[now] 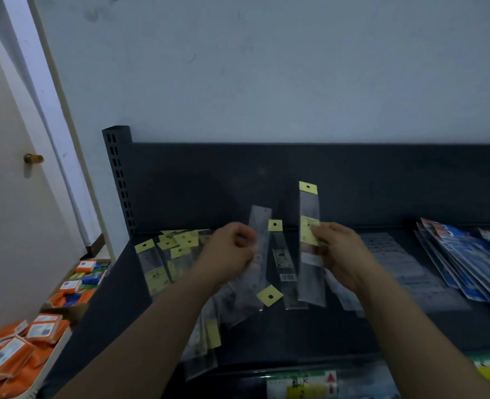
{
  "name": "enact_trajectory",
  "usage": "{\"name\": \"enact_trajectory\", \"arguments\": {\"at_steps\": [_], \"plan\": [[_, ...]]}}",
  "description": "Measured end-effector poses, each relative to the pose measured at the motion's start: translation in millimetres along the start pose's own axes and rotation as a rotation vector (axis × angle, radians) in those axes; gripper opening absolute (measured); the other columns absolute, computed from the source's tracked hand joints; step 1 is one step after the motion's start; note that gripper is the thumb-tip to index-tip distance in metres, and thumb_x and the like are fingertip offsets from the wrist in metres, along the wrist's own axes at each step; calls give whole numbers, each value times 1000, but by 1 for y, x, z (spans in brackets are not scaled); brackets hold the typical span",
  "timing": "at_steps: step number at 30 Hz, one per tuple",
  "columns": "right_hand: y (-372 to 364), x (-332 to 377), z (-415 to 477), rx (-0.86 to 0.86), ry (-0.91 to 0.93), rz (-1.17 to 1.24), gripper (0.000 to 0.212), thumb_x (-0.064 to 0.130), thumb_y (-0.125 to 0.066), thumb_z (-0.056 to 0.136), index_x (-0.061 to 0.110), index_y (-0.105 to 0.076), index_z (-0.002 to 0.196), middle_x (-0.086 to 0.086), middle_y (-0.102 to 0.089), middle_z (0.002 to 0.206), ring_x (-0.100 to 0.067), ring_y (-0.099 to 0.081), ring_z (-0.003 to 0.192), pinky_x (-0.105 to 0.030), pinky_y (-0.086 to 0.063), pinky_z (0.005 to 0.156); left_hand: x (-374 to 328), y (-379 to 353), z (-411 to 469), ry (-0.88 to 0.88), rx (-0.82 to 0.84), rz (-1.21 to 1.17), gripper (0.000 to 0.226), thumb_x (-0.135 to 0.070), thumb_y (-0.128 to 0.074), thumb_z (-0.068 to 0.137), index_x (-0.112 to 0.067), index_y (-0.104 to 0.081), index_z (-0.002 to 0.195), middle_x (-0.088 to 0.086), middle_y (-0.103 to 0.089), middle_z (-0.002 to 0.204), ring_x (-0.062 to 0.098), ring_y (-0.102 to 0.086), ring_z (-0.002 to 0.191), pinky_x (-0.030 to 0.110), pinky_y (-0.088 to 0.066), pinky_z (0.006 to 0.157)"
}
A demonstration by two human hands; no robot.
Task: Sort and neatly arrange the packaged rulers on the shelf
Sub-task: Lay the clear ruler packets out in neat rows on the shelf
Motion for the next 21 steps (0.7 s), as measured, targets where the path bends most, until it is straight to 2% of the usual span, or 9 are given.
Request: {"name": "enact_trajectory", "arguments": {"at_steps": [2,5,7,10,13,15,17,19,21], "plan": [[-2,-5,-8,72,-29,23,9,8,-53,95,6,-61,90,-7,-69,78,-16,-67,66,-32,-57,59,-2,-11,0,11,33,-21,12,-11,-59,92,-12,-70,87,4,-69,86,19,-62,77,29,-51,68],[-3,-10,-14,143,-33,34,7,6,-57,92,5,-61,85,-3,-69,69,-12,-66,63,-33,-59,73,-10,-29,-3,36,155,-72,18,-29,-67,89,-12,-73,88,1,-71,85,17,-68,79,31,-56,73],[-1,-10,-17,170,-10,-6,6,9,-61,90,4,-64,89,-7,-69,76,-15,-65,67,-30,-57,69,-13,-40,-4,25,188,-64,19,-28,-71,86,-9,-74,88,0,-69,76,11,-64,67,26,-54,64],[10,-12,-19,136,24,-99,14,14,-56,93,6,-68,94,-6,-68,77,-12,-60,63,-23,-51,59,-16,-51,-4,33,164,-64,15,-19,-69,87,-3,-71,85,3,-66,71,7,-59,58,22,-48,54],[32,-11,-14,34,68,-145,16,13,-57,94,10,-66,107,-6,-63,84,-12,-55,60,-23,-47,52,-21,-59,-7,106,228,-152,9,-11,-63,91,-3,-67,90,6,-68,82,12,-64,70,26,-54,67],[47,-9,-13,64,62,-137,18,13,-60,92,9,-64,109,-8,-62,84,-12,-50,55,-23,-40,48,-26,-68,-9,137,315,-177,10,-10,-60,92,-2,-65,96,9,-68,91,16,-64,79,30,-54,74],[60,-4,-13,134,49,-100,15,10,-62,90,6,-65,104,-10,-63,82,-11,-49,53,-22,-37,46,-30,-78,-12,145,357,-157,9,-11,-58,93,-4,-64,97,8,-68,92,14,-64,78,25,-54,68],[75,2,-14,138,43,-68,13,2,-61,88,6,-64,100,-11,-61,75,-11,-50,51,-20,-40,44,-36,-88,-14,157,368,-164,9,-11,-55,95,-6,-62,96,8,-68,93,14,-65,79,26,-55,68],[97,6,-12,43,35,-50,23,-3,-59,88,10,-60,107,-12,-61,72,-13,-55,52,-21,-48,48,-39,-96,-15,180,360,-195,10,-11,-51,97,-6,-60,97,6,-69,88,12,-67,74,34,-56,71]]}}
Point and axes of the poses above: each hand's wrist, its own z-axis towards the middle knuckle, its own y-axis out of the back of the hand, x = y × z, the point moved 2 cm from there along z, towards the middle knuckle
